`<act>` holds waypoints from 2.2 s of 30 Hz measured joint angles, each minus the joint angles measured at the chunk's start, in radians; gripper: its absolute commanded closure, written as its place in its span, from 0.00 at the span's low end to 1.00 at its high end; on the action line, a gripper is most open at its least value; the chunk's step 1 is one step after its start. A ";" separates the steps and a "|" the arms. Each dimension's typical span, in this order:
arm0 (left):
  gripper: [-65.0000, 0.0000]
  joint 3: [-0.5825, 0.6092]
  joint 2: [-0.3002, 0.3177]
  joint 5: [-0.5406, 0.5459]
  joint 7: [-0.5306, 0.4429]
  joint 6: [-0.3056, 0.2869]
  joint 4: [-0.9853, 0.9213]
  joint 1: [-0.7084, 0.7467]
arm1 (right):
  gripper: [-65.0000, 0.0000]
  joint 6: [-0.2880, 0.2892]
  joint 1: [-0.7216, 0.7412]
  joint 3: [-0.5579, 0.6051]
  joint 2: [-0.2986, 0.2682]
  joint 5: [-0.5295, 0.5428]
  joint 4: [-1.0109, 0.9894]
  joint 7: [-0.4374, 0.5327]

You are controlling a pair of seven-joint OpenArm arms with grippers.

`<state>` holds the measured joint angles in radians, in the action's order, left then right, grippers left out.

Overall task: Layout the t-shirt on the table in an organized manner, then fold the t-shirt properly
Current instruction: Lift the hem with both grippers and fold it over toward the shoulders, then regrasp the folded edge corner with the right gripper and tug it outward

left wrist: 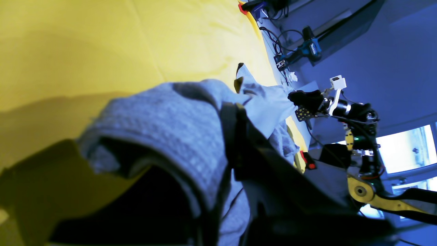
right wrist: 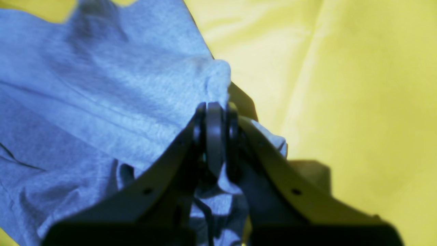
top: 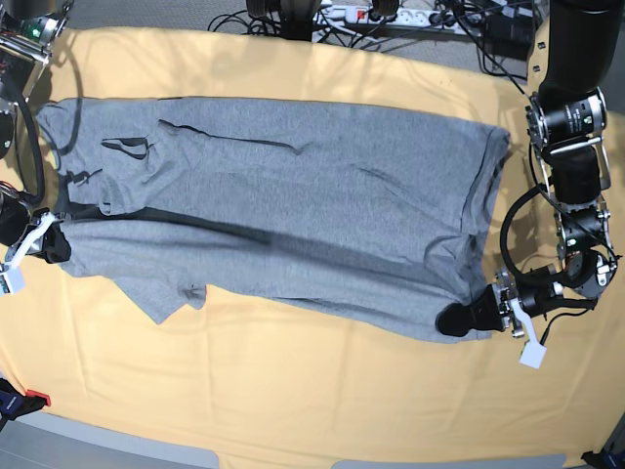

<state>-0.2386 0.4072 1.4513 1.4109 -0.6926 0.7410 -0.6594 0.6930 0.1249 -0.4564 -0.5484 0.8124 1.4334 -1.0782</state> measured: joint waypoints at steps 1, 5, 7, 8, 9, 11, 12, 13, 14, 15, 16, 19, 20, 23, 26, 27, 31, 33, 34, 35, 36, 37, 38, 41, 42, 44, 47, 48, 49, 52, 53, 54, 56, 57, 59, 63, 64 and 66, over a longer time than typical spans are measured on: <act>1.00 0.000 -0.003 0.000 0.000 0.000 0.000 0.000 | 1.00 0.000 0.000 0.000 0.000 0.000 0.000 0.000; 1.00 0.015 0.012 0.001 0.000 0.000 0.002 0.006 | 1.00 0.000 -0.002 0.000 0.000 0.000 0.000 0.000; 1.00 0.016 0.029 0.001 -0.004 0.000 0.010 0.026 | 1.00 0.000 -0.003 0.000 0.000 0.000 0.000 0.000; 1.00 0.015 0.034 0.001 -0.002 0.000 0.015 0.039 | 1.00 0.000 -0.003 0.000 0.000 0.000 0.000 0.000; 1.00 0.015 0.038 0.000 -0.004 0.000 0.026 0.055 | 1.00 0.000 -0.003 0.000 0.000 0.000 0.000 0.000; 1.00 0.015 0.037 -0.001 -0.001 -0.001 0.062 0.091 | 1.00 0.000 -0.003 0.000 -0.002 0.000 0.000 0.000; 1.00 0.016 0.034 0.000 -0.002 -0.001 0.093 0.111 | 1.00 0.000 -0.003 0.000 -0.003 0.000 0.000 0.000; 1.00 0.015 0.031 -0.002 -0.001 -0.001 0.132 0.133 | 1.00 0.000 -0.003 0.000 -0.003 0.000 0.000 0.000; 1.00 0.015 0.030 -0.001 -0.002 0.000 0.172 0.152 | 1.00 0.000 -0.003 0.000 -0.003 0.000 0.000 0.000; 1.00 0.015 0.030 -0.001 0.000 -0.001 0.216 0.171 | 1.00 0.000 -0.003 0.000 -0.003 0.000 0.000 0.000; 1.00 0.015 0.032 0.001 -0.002 0.000 0.259 0.191 | 1.00 0.000 -0.004 0.000 -0.003 0.000 0.000 0.000; 1.00 0.014 0.036 0.007 0.000 -0.001 0.381 0.249 | 1.00 0.000 -0.016 0.000 -0.003 0.000 0.000 0.000; 1.00 0.014 0.036 0.007 -0.002 -0.001 0.415 0.267 | 1.00 0.000 -0.020 0.000 -0.003 0.000 0.000 0.000; 1.00 0.014 0.032 0.008 0.002 -0.001 0.467 0.302 | 1.00 0.000 -0.023 0.000 -0.003 0.000 0.000 -0.020; 1.00 -0.006 0.031 -0.050 0.002 -0.001 0.471 0.312 | 1.00 0.000 -0.022 0.000 -0.003 0.001 0.000 -0.019; 1.00 -0.017 0.034 -0.067 -0.003 -0.001 0.471 0.319 | 1.00 0.000 -0.022 0.000 -0.003 0.001 0.000 -0.027; 1.00 -0.038 0.064 -0.137 0.000 -0.001 0.471 0.362 | 1.00 0.000 -0.023 0.000 -0.003 0.003 0.000 -0.041; 1.00 -0.042 0.080 -0.143 0.003 -0.001 0.471 0.380 | 1.00 0.000 -0.022 0.000 -0.005 -0.007 0.000 -0.041; 1.00 -0.043 0.089 -0.142 0.000 -0.001 0.471 0.386 | 1.00 0.000 -0.022 0.000 -0.006 -0.010 0.000 -0.041; 1.00 -0.043 0.092 -0.143 0.001 0.000 0.471 0.388 | 1.00 0.000 -0.023 0.000 -0.008 -0.009 0.000 -0.041; 1.00 -0.043 0.093 -0.141 0.000 -0.001 0.471 0.388 | 1.00 0.000 -0.023 0.000 -0.008 -0.009 0.000 -0.041; 1.00 -0.043 0.093 -0.139 0.000 -0.001 0.471 0.388 | 1.00 0.000 -0.022 0.000 -0.008 -0.008 0.000 -0.041; 1.00 -0.043 0.090 -0.139 -0.001 -0.001 0.471 0.388 | 1.00 0.000 -0.022 0.000 -0.008 -0.008 0.000 -0.041; 1.00 -0.043 0.089 -0.139 0.000 0.000 0.471 0.391 | 1.00 0.000 -0.034 0.000 -0.008 -0.008 0.000 -0.040; 1.00 -0.043 0.089 -0.140 0.000 -0.001 0.471 0.393 | 1.00 0.000 -0.043 0.000 -0.009 -0.008 0.000 -0.040; 1.00 -0.043 0.089 -0.139 0.000 0.000 0.471 0.397 | 0.96 0.000 -0.057 0.000 -0.008 -0.011 0.000 -0.042; 0.65 -0.043 0.089 -0.134 0.000 0.000 0.471 0.407 | 0.57 0.000 -0.052 0.001 -0.012 -0.012 0.000 -0.046; 0.51 -0.043 0.089 -0.127 -0.001 0.000 0.471 0.410 | 0.46 0.000 -0.047 0.001 -0.017 -0.012 0.000 -0.044; 0.39 -0.043 0.089 -0.121 0.000 0.000 0.471 0.416 | 0.39 0.000 -0.044 0.001 -0.028 -0.011 0.000 -0.043; 0.30 -0.043 0.091 -0.115 0.000 -0.001 0.471 0.438 | 0.38 0.000 -0.045 0.000 -0.070 -0.008 0.000 -0.043; 0.30 -0.043 0.091 -0.115 -0.001 -0.001 0.471 0.446 | 0.38 -0.011 -0.045 0.000 -0.084 0.012 0.000 -0.043; 0.30 -0.043 0.091 -0.116 0.000 -0.001 0.471 0.454 | 0.38 -0.031 -0.045 -0.002 -0.094 0.048 0.000 -0.042; 0.30 -0.043 0.089 -0.114 -0.004 -0.001 0.471 0.466 | 0.38 -0.031 -0.042 -0.003 -0.099 0.126 0.000 -0.033; 0.30 -0.043 0.089 -0.113 -0.005 -0.001 0.471 0.469 | 0.38 -0.032 -0.041 -0.003 -0.097 0.157 0.000 -0.034; 0.30 -0.043 0.090 -0.113 -0.006 -0.001 0.471 0.474 | 0.38 -0.034 -0.035 -0.003 -0.082 0.195 0.001 -0.037; 0.30 -0.043 0.090 -0.112 -0.008 -0.001 0.471 0.479 | 0.38 -0.008 0.013 -0.003 -0.016 0.183 0.001 -0.040; 0.30 -0.043 0.091 -0.112 -0.008 -0.001 0.471 0.479 | 0.38 -0.003 0.028 -0.002 0.005 0.183 0.001 -0.040; 0.30 -0.043 0.091 -0.111 -0.008 -0.001 0.471 0.479 | 0.38 0.000 0.056 -0.002 0.048 0.159 0.001 -0.036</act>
<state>-0.2821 0.4980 1.3403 1.4033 -0.6933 1.2121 -0.1806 0.6930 0.1814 -0.4583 -0.4999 0.9718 1.4345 -1.1145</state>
